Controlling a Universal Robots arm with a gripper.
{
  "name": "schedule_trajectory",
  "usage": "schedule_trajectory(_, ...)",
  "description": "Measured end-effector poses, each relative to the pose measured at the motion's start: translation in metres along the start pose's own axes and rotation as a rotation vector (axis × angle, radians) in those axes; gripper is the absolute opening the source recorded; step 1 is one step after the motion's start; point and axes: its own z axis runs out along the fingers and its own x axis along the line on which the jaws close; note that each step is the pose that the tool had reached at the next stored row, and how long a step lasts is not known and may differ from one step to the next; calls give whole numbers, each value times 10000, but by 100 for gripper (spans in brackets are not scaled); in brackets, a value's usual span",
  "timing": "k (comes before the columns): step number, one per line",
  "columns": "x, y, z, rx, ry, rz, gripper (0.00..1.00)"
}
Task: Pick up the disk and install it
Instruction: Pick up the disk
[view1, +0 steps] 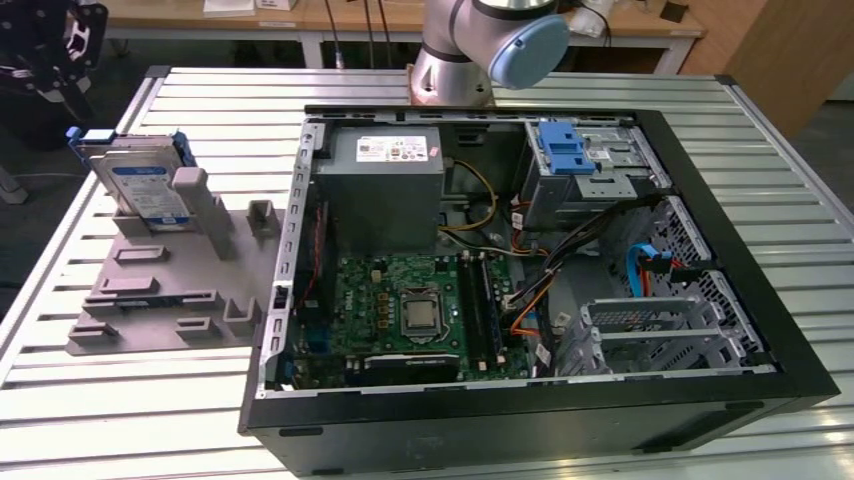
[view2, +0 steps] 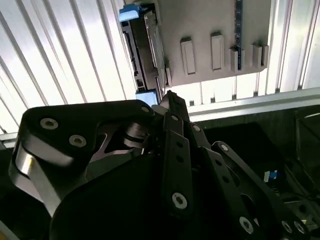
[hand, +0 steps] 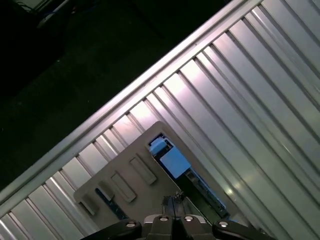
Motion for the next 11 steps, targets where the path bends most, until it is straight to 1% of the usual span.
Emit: schedule_trajectory(11, 0, 0, 7, -29, 37, -2000, 11)
